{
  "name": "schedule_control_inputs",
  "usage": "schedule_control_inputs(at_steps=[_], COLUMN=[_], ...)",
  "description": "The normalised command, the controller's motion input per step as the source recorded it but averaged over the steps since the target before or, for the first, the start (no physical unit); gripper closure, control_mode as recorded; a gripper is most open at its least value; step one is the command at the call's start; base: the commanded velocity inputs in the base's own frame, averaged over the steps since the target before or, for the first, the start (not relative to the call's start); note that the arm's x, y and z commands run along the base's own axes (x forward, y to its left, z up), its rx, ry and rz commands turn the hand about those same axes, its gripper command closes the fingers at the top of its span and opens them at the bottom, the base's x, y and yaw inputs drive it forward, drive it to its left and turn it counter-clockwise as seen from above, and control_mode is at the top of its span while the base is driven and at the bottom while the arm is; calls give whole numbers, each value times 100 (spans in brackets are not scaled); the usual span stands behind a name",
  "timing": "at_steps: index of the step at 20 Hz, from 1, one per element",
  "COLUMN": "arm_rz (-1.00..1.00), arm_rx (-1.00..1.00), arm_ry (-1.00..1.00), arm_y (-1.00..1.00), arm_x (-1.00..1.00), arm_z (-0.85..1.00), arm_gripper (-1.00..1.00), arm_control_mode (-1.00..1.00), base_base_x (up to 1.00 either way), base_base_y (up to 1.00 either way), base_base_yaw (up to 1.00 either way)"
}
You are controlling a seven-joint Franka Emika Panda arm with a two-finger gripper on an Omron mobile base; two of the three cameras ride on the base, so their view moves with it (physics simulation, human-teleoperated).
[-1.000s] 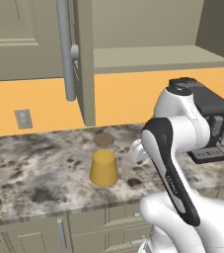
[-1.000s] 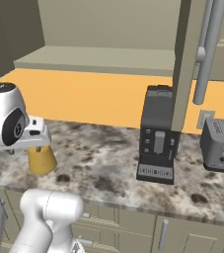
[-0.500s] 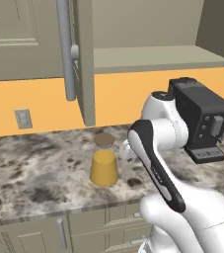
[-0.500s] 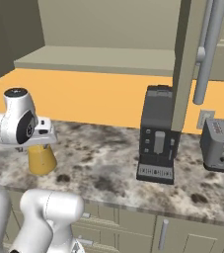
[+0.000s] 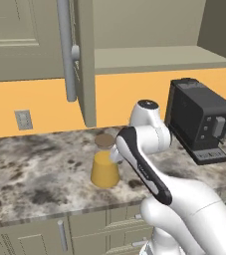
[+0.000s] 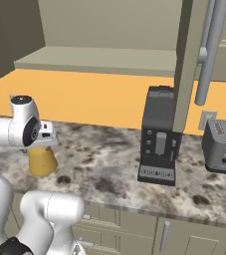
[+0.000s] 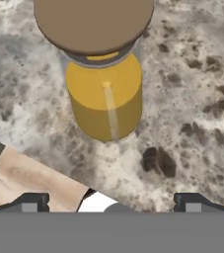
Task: There is a tray on the dining counter. Grab the cup, mug, and pitcher and place them on the tray. The pitcher may be placed next to the tray if it cannot fit the tray.
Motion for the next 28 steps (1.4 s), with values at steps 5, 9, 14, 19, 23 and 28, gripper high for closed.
schedule_control_inputs(at_steps=[5,9,14,19,23,28], arm_rz=[1,1,1,1,0,0], arm_rx=[0,0,0,0,0,0], arm_ry=[0,0,0,0,0,1], arm_y=[15,15,8,1,7,11], arm_x=[41,40,25,13,24,19], arm_z=[-34,-33,-31,-30,-18,-20], arm_gripper=[-100,-100,-100,-100,-100,-100], arm_control_mode=[-100,-100,-100,-100,-100,-100], base_base_x=[0,0,0,0,0,0], base_base_y=[0,0,0,0,0,0], base_base_yaw=[0,0,0,0,0,0])
